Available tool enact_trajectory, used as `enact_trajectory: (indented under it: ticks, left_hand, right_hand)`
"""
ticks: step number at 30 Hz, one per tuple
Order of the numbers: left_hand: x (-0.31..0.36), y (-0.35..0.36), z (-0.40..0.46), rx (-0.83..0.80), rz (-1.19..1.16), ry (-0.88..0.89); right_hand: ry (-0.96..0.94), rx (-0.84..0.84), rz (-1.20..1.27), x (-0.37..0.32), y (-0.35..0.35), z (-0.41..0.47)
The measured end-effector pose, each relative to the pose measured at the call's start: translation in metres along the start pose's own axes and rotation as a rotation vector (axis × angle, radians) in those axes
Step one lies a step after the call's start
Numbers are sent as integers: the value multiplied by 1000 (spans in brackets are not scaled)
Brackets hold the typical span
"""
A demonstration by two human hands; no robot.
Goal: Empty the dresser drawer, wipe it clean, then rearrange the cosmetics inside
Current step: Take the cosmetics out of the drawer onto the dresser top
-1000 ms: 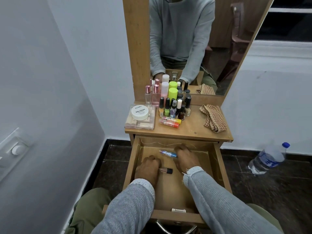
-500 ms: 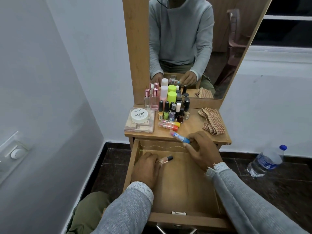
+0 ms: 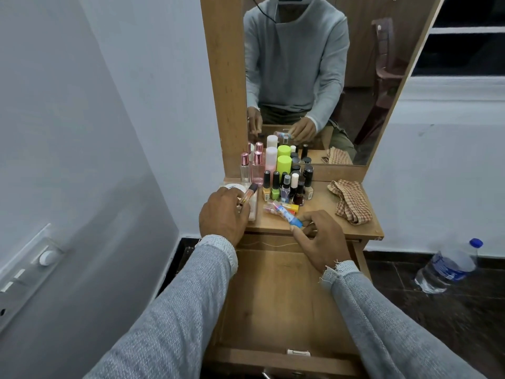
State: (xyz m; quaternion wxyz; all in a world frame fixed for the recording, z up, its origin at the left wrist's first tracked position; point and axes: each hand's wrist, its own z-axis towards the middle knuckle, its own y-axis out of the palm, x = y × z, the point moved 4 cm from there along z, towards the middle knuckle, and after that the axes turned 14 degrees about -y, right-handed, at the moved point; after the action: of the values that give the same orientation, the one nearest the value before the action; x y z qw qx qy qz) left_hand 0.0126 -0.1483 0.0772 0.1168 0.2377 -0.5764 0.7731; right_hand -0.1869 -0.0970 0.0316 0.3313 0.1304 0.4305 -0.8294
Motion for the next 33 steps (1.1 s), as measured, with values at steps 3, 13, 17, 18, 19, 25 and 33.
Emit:
enact_trajectory:
  ticks: [3, 13, 17, 18, 19, 25, 33]
  left_hand:
    - [4, 7, 6, -22, 65, 32]
    - [23, 23, 16, -20, 290, 167]
    - [25, 29, 19, -34, 403, 191]
    - [25, 29, 19, -37, 418, 192]
    - [26, 30, 20, -37, 428, 192]
    - [24, 34, 22, -49, 416, 188]
    - [21, 26, 13, -42, 228, 161]
  right_hand:
    - [7, 8, 7, 1, -1, -2]
    - [40, 26, 2, 14, -4, -15]
    - [46, 27, -9, 17, -4, -21]
    - [45, 30, -7, 17, -3, -22]
    - [44, 33, -4, 17, -3, -23]
    - [68, 26, 1, 18, -3, -28]
    - [40, 10, -7, 17, -5, -25]
